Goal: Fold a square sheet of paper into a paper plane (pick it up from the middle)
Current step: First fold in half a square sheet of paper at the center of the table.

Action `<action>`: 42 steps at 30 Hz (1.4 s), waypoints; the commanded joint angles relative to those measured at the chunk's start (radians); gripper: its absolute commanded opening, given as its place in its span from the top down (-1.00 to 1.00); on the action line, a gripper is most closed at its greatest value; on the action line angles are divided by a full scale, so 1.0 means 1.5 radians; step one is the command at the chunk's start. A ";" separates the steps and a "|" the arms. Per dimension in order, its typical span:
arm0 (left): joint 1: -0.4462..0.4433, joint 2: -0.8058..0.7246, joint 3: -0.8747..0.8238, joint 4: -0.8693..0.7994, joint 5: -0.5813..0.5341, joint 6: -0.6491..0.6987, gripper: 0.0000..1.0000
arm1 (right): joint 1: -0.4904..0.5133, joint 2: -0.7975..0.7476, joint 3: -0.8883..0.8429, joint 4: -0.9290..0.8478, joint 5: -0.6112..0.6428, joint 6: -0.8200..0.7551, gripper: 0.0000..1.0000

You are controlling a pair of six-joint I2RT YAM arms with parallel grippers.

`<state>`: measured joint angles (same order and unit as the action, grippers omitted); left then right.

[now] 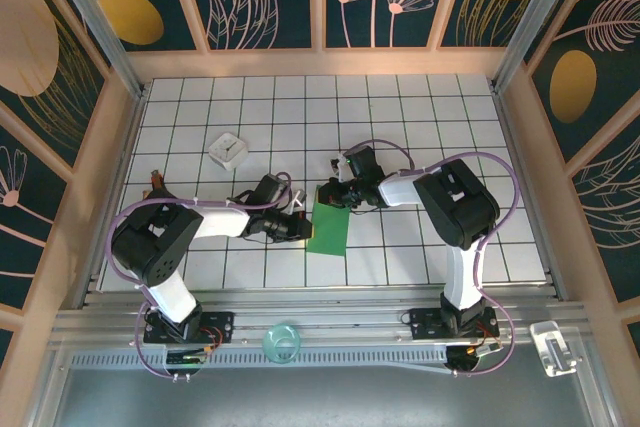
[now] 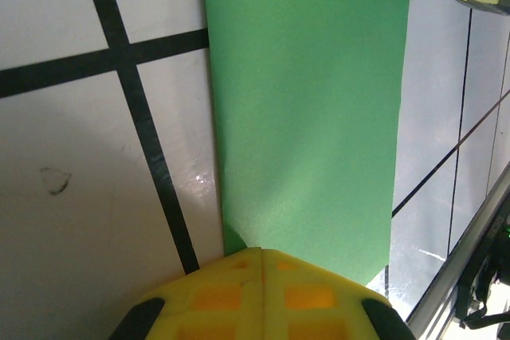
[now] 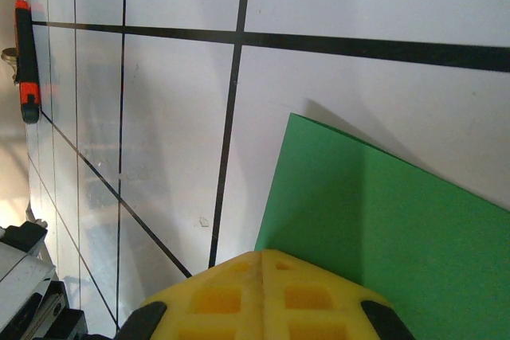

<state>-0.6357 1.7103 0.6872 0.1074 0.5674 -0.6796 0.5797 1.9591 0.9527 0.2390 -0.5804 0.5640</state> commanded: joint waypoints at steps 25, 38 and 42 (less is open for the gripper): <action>-0.056 -0.150 -0.072 -0.092 0.007 0.012 1.00 | -0.009 0.048 -0.021 -0.092 0.097 -0.015 1.00; 0.015 -0.018 -0.041 0.101 0.016 -0.082 1.00 | -0.009 0.045 -0.020 -0.097 0.094 -0.020 1.00; 0.015 -0.007 -0.047 0.054 0.005 -0.051 1.00 | -0.010 0.039 -0.009 -0.101 0.087 -0.024 1.00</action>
<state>-0.6132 1.6871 0.6029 0.2371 0.5900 -0.7959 0.5797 1.9598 0.9588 0.2291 -0.5785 0.5598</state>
